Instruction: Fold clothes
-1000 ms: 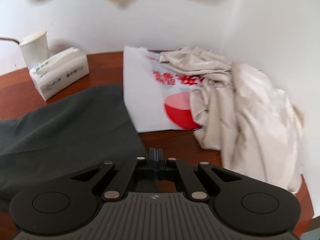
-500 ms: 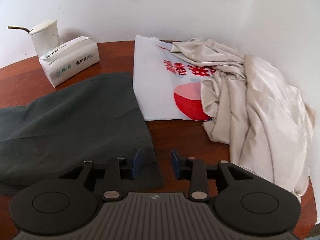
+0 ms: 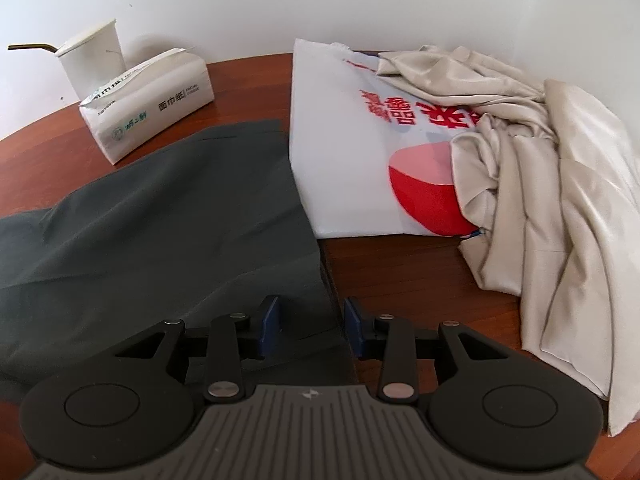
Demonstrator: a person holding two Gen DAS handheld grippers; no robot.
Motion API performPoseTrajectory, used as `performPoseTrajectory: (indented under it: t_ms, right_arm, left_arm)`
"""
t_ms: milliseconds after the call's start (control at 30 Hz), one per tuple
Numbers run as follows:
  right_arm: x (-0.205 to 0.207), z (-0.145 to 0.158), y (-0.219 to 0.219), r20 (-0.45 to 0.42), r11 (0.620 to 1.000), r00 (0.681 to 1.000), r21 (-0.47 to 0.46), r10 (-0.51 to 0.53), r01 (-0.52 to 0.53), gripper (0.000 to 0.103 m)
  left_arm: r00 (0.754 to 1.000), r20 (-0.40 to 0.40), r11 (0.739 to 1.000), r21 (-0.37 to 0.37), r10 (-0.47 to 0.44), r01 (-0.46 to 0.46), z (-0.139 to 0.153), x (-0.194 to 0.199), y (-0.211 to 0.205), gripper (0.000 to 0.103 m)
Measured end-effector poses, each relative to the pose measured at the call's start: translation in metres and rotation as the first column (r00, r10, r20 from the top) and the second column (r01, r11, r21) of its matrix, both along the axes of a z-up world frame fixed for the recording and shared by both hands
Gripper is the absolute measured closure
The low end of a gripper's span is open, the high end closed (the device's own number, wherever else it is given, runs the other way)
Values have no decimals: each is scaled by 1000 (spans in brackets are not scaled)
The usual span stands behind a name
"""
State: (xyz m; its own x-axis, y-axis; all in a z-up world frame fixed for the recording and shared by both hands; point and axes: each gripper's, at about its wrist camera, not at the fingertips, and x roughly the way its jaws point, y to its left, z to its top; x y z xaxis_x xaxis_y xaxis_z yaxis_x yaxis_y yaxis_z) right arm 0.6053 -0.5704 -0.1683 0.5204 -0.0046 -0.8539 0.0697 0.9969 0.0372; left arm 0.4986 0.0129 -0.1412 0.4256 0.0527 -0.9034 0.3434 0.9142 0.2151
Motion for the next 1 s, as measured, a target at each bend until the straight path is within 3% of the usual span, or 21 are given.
performPoseTrajectory:
  t_ms: [133,300,533,667,900,1000]
  right_arm:
    - [-4,8,-1,12,1000,1000,17,11,-12,87]
    - [-15,24,3,36,999,999,26,21,-22,98]
    - [-26,53,10,71,1000,997,-9,-14,15,99]
    - [-31,62,5,37,998,999,-42,-39,41,99]
    - [-26,33,9,-60,990,996,-133,-60,52,98]
    - [-22,21,18,-70,981,996,-190,-51,37,89]
  left_arm:
    - [1000,1,1000,-7,6,-6,-1,-2,-1,57]
    - [1000,1,1000,-17,6,-6,-5,-2,-2,57]
    - [1000,8,999,-35,2,-1,-5,0,3,57]
    - [1000,6,999,-37,10,-10,-6,-4,9,56]
    - [998,-10,998,-21,54,-54,-10,-17,22,56]
    - [997,-9,997,-17,72,-72,-11,-21,28,55]
